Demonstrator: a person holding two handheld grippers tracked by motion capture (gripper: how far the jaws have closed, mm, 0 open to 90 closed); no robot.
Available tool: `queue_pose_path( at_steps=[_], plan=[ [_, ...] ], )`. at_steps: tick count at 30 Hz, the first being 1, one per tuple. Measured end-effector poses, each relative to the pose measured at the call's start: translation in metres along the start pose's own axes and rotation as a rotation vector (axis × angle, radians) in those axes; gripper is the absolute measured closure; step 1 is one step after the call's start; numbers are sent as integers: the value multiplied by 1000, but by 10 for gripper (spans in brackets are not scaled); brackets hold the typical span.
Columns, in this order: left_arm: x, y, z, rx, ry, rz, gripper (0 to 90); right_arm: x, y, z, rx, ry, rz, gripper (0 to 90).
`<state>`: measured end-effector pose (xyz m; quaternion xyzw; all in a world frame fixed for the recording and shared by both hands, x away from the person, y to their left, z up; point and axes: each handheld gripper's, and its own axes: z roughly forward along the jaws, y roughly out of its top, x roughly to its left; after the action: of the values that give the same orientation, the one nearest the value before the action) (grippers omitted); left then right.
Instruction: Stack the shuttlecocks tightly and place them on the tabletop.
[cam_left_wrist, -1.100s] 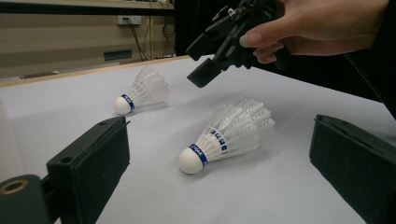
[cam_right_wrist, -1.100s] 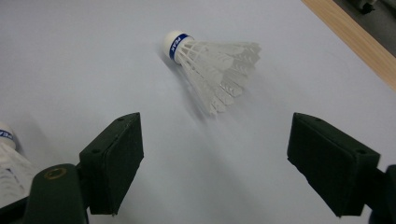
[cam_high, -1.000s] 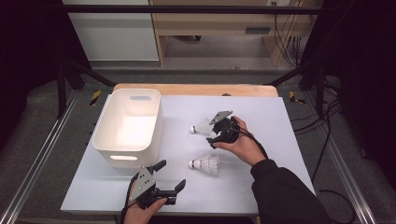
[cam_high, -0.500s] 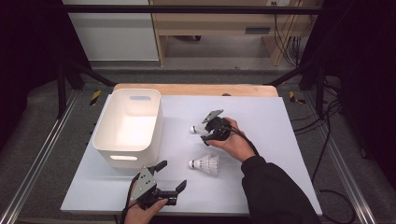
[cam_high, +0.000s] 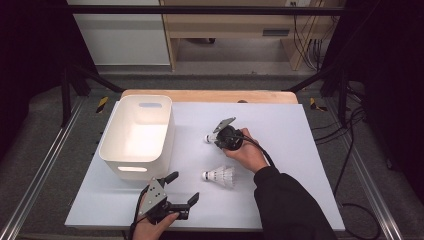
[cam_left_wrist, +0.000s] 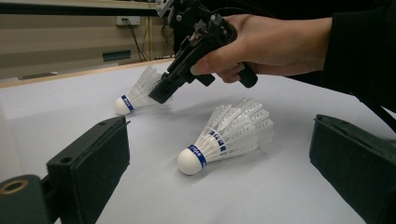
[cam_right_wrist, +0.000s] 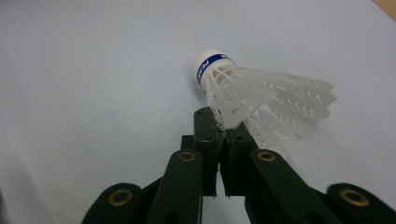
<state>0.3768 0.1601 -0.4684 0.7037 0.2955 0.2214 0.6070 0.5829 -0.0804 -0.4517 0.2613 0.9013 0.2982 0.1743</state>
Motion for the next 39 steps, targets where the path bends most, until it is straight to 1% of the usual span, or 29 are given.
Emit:
queue_pose_path(
  at_steps=[1,5,9,12,15,16,19,21,23,27,30,33,35,39],
  plan=[
    [0,0,0,0,0,0,49,0,0,-2,-3,1,-1,894],
    [0,0,0,-1,3,1,50,2,-3,-18,-32,0,0,900],
    [0,0,0,1,4,4,50,6,-15,-44,-71,-8,-4,900],
    [0,0,0,2,5,7,50,12,-34,-68,-119,-9,18,900],
    [-1,0,1,6,4,13,50,18,-53,-88,-153,-5,32,900],
    [-1,0,1,7,3,14,50,22,-62,-96,-161,-5,34,900],
    [-2,0,1,7,4,15,50,29,-80,-110,-165,-14,37,900],
    [-2,0,1,6,5,18,50,33,-93,-118,-173,-17,53,900],
    [-2,0,1,9,5,18,50,36,-104,-124,-173,-9,61,900],
    [-3,-1,1,10,4,18,50,48,-121,-130,-196,25,69,900],
    [-2,-1,1,9,5,15,50,56,-128,-129,-183,42,63,900],
    [-2,-1,1,10,7,16,50,63,-132,-129,-181,56,52,900],
    [-2,-1,1,10,7,16,50,66,-133,-127,-181,61,41,900],
    [-3,0,1,10,6,19,50,70,-131,-121,-180,83,31,900]
  ],
)
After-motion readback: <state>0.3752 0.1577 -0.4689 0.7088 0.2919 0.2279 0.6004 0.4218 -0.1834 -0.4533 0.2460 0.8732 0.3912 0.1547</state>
